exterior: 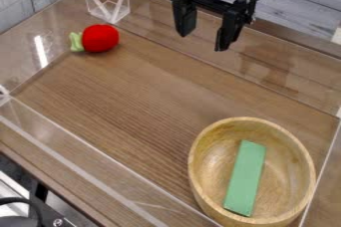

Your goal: Move the red object to the right side of the table

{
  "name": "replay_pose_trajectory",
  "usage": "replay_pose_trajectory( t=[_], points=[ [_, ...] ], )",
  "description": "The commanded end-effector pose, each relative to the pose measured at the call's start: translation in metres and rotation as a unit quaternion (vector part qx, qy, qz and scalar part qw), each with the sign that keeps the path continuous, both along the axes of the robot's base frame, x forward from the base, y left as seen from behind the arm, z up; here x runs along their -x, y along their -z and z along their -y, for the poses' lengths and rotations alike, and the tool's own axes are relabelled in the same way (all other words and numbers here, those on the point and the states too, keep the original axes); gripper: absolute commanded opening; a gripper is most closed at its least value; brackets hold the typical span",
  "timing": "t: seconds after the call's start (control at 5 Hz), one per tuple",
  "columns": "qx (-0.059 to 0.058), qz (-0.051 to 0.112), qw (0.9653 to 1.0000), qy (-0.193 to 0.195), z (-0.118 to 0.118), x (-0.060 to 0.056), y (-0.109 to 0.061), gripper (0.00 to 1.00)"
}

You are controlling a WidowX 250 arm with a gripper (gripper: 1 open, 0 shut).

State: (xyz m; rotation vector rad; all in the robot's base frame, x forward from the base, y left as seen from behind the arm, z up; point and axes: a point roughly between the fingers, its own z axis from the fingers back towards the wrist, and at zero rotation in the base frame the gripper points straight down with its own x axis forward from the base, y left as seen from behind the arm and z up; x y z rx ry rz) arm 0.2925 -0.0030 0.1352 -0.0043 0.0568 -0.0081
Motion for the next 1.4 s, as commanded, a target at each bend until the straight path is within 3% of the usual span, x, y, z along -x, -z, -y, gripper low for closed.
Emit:
replay_pose_trajectory(
  t=[0.0,0.2,0.4,0.6,0.8,1.0,1.2],
  points=[
    [-0.002,-0.015,0.9997,0.017,0.001,0.000,0.008,1.00],
    [-0.008,-0.014,0.9947,0.101,-0.036,-0.001,0.008,1.00],
    [-0.014,-0.012,0.9861,0.165,-0.081,0.000,0.005,1.00],
    [-0.026,-0.007,0.9771,0.211,-0.121,-0.002,0.000,1.00],
    [-0.028,-0.010,0.9701,0.241,-0.155,-0.001,0.005,1.00],
    [-0.034,-0.015,0.9573,0.287,-0.175,-0.004,0.009,1.00],
    [-0.033,-0.016,0.9488,0.314,-0.184,-0.005,0.016,1.00]
  ],
)
